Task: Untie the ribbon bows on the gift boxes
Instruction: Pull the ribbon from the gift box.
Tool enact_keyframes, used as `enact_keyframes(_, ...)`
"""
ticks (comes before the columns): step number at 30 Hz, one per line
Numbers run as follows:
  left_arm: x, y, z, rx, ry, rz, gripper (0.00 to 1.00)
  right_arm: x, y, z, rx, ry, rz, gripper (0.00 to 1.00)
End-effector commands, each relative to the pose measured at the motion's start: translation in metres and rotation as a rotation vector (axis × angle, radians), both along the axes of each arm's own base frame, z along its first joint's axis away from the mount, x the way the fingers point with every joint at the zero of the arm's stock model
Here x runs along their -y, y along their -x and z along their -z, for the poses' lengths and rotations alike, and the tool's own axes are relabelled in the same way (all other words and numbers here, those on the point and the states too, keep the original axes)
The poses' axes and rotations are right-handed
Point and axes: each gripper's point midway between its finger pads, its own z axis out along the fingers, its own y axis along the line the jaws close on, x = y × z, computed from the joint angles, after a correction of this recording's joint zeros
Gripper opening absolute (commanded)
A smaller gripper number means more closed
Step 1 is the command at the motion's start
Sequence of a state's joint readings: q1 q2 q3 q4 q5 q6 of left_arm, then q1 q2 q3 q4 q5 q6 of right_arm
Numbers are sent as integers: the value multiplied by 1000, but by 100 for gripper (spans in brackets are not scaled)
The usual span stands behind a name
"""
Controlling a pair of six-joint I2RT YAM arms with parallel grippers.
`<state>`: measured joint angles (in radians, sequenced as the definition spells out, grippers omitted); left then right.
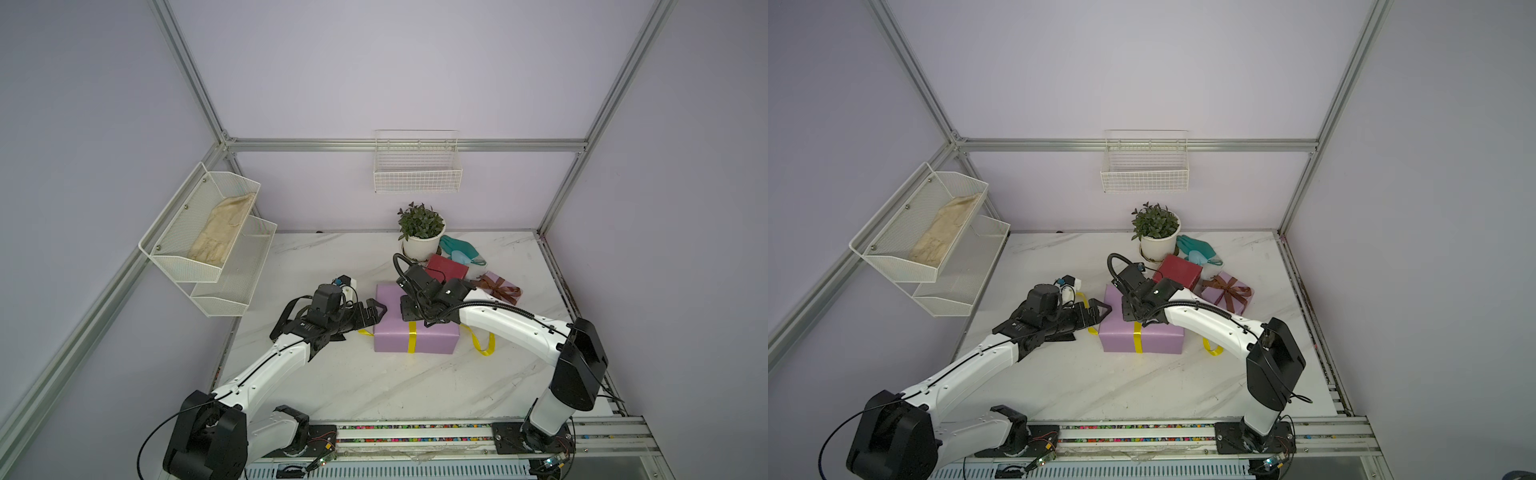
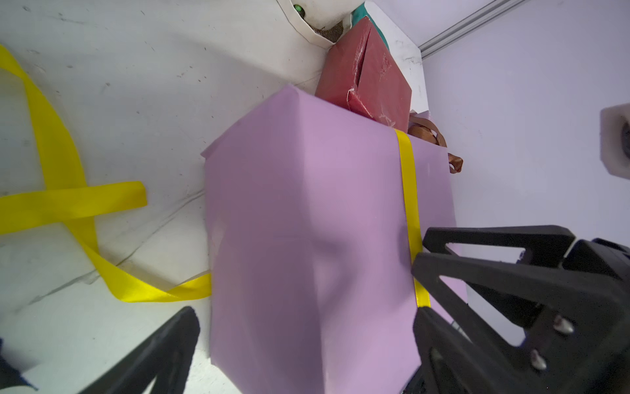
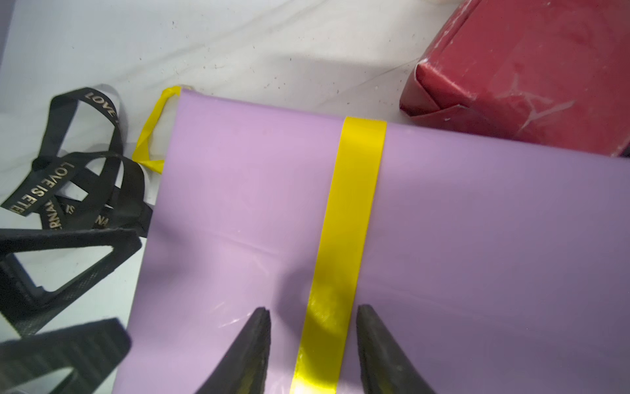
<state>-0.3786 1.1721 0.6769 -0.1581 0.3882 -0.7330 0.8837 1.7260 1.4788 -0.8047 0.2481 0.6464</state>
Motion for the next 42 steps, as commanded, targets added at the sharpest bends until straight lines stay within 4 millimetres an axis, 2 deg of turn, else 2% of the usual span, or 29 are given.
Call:
enact_keyframes(1, 11, -5, -13, 67, 70, 19, 96, 16, 9, 13, -29, 129, 68, 46)
enact_keyframes(5, 13, -3, -7, 59, 63, 39, 95, 18, 9, 29, -48, 202, 98, 43)
enact_keyframes(8, 12, 0, -4, 55, 60, 43, 95, 22, 9, 32, -43, 219, 125, 34)
enact_keyframes(10, 12, 1, -4, 59, 59, 44, 95, 17, 9, 33, -45, 185, 110, 28)
enact_keyframes(15, 12, -2, -9, 73, 51, 44, 96, 3, 7, 29, -37, 75, 73, 1)
enact_keyframes(18, 10, -6, -12, 89, 37, 34, 96, -10, 1, 22, -39, -76, 39, 0)
enact_keyframes(21, 7, -11, -13, 105, -1, 25, 97, -29, -4, 1, -7, -274, -32, 0)
enact_keyframes(23, 6, -16, -14, 115, -27, 24, 98, -42, -8, -19, 34, -405, -83, 0)
enact_keyframes(26, 6, -24, -13, 121, -66, 28, 100, -51, -8, -43, 68, -529, -160, 0)
enact_keyframes(29, 6, -32, -8, 111, -104, 35, 100, -51, -8, -61, 109, -601, -187, 0)
enact_keyframes(35, 14, -43, -5, 104, -113, 65, 100, -49, -1, -71, 117, -680, -246, 0)
enact_keyframes(42, 4, -40, 12, 47, -201, 63, 100, -39, 0, -126, 219, -778, -283, 0)
